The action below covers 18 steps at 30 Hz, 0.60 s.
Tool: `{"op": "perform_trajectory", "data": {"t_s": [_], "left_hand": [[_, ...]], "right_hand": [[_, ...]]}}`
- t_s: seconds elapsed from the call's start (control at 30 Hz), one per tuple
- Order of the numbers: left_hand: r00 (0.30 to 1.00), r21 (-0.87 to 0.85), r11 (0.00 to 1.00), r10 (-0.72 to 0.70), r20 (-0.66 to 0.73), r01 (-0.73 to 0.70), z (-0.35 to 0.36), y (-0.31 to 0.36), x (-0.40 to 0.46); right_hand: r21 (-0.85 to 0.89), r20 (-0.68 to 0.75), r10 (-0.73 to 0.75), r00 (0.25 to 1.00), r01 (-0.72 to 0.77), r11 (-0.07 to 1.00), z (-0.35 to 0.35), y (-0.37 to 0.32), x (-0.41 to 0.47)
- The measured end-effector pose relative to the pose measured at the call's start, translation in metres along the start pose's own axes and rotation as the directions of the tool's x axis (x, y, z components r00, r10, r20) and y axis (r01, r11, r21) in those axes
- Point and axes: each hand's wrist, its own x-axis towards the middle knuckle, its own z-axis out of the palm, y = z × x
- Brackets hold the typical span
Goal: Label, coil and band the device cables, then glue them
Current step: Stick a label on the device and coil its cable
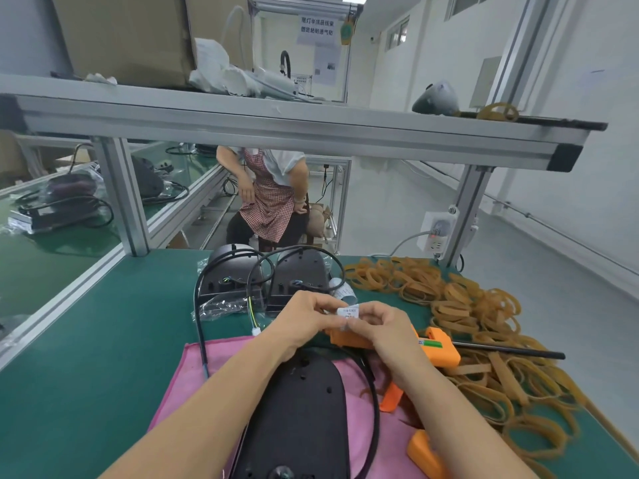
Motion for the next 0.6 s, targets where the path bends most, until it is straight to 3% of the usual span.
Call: {"op": "perform_trajectory", "data": {"t_s": [0.07, 0.27, 0.47, 0.6], "left_hand": [[0.999, 0.021, 1.0, 0.023, -0.03, -0.023, 0.002, 0.0, 0.002], [0.993, 0.177, 0.978, 0.115, -0.009, -0.111, 0.002, 0.0, 0.011], [0.986, 0.421, 0.892, 0.158, 0.049, -0.164, -0.007, 0.0, 0.016], [0.985, 0.377, 0.911, 0.148, 0.085, -0.169, -0.011, -0.004, 0.012]], "right_hand": [[-0.101, -0.068, -0.041, 0.997, 0.034, 0.994, -0.002, 0.0, 0.002], [-0.473, -0.058, -0.249, 0.967, 0.193, 0.86, -0.006, 0.003, 0.007], [-0.508, -0.018, -0.305, 0.952, 0.254, 0.823, -0.01, 0.0, 0.01], [-0.472, -0.018, -0.267, 0.964, 0.227, 0.852, -0.01, -0.003, 0.015]]}}
